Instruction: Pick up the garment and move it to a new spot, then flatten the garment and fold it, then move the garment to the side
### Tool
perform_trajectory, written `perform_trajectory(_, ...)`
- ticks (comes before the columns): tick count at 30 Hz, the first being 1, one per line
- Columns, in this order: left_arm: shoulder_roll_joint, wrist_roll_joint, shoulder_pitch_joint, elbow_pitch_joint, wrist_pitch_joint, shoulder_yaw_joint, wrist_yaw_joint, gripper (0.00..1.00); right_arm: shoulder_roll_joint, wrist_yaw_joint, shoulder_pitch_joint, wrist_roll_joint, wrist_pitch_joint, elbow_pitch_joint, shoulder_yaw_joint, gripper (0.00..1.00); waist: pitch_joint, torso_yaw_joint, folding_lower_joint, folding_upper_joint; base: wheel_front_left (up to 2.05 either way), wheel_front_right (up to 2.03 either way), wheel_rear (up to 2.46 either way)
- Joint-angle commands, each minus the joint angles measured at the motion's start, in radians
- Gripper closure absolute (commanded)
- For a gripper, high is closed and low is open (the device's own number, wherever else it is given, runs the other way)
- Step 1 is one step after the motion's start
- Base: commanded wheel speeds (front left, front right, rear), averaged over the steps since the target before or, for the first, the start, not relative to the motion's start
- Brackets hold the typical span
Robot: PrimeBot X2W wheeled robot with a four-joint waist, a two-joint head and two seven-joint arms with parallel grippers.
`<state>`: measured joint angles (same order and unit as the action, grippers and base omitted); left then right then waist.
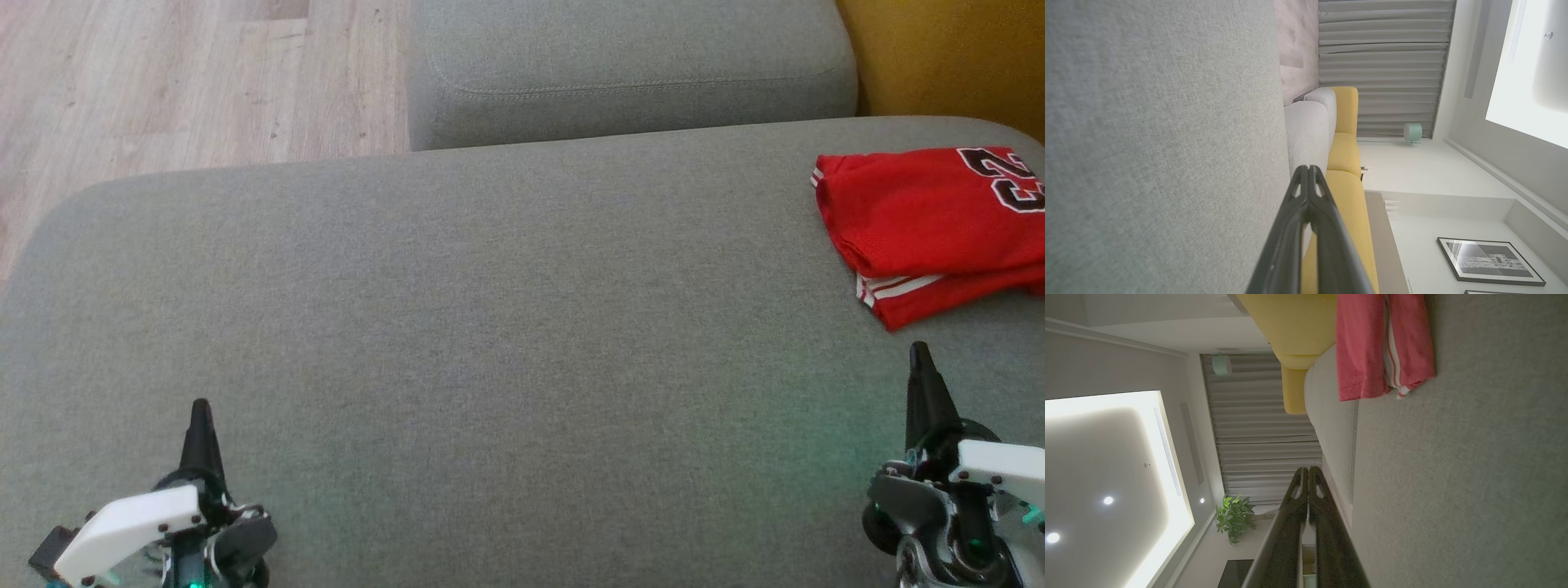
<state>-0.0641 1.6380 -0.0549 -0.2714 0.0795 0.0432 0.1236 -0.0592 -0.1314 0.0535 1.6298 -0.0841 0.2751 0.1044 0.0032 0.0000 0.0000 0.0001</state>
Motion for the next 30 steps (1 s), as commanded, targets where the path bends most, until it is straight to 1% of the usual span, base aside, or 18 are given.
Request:
perform_trajectory(1, -0.009, -0.003, -0.050, 0.028, 0.009, 0.039, 0.007, 1.00, -0.011, 0.001, 0.052, 0.001, -0.007, -0.032, -0.018, 1.00, 0.000, 0.000, 0.0000, -0.0001, 0.00, 0.00, 0.00)
perform_trajectory(30, -0.001, -0.012, -0.051, 0.027, 0.017, 0.050, 0.007, 1.00, -0.004, 0.001, 0.053, -0.007, -0.015, -0.031, -0.008, 1.00, 0.000, 0.000, 0.0000, -0.0001, 0.00, 0.00, 0.00)
